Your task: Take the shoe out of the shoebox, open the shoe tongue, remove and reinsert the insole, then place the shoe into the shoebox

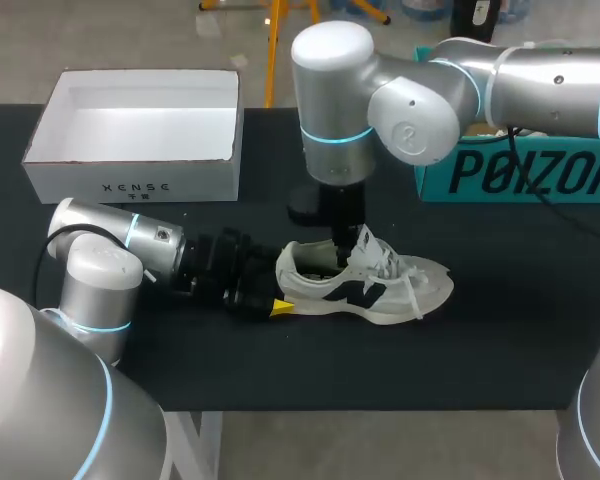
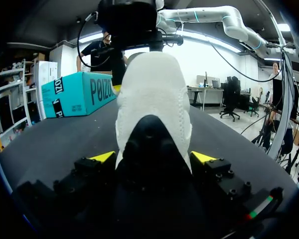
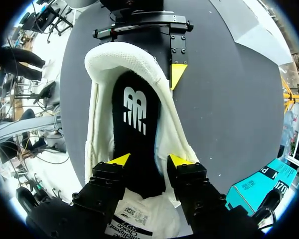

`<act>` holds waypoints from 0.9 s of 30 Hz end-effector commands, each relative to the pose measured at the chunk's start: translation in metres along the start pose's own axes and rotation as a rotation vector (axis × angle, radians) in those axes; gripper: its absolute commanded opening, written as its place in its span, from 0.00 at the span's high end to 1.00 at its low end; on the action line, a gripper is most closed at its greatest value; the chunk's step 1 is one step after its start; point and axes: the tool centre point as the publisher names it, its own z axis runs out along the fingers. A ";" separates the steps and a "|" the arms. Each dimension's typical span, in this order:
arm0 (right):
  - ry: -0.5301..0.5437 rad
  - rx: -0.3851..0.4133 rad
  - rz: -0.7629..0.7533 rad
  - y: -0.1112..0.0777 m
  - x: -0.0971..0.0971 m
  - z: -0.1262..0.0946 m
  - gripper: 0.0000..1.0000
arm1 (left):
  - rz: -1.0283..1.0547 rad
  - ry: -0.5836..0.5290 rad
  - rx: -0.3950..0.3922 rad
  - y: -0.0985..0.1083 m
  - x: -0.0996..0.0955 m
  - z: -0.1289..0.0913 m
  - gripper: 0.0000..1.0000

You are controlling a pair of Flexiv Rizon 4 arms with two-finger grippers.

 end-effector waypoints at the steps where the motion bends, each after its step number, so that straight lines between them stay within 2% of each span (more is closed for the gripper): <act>1: 0.013 0.002 0.000 0.007 -0.003 0.017 0.54 | 0.000 0.003 -0.002 0.005 -0.002 0.004 1.00; 6: 0.045 0.001 -0.006 0.019 -0.002 0.043 0.56 | 0.000 0.003 -0.002 0.005 -0.002 0.004 1.00; 11: 0.090 0.019 -0.025 0.029 0.009 0.074 0.56 | 0.000 0.003 -0.002 0.005 -0.002 0.004 1.00; 12: 0.101 0.020 -0.027 0.029 0.012 0.078 0.61 | 0.000 0.003 -0.002 0.005 -0.002 0.004 1.00; 13: 0.111 0.026 -0.026 0.029 0.014 0.080 0.77 | 0.000 0.003 -0.002 0.005 -0.002 0.004 1.00; 14: 0.126 0.033 -0.032 0.028 0.015 0.084 1.00 | 0.000 0.003 -0.002 0.005 -0.002 0.004 1.00; 18: 0.160 0.053 -0.027 0.022 0.021 0.083 1.00 | 0.000 0.003 -0.002 0.005 -0.002 0.004 1.00; 27: 0.139 0.060 -0.021 0.016 0.021 0.063 1.00 | 0.000 0.003 -0.002 0.005 -0.002 0.004 1.00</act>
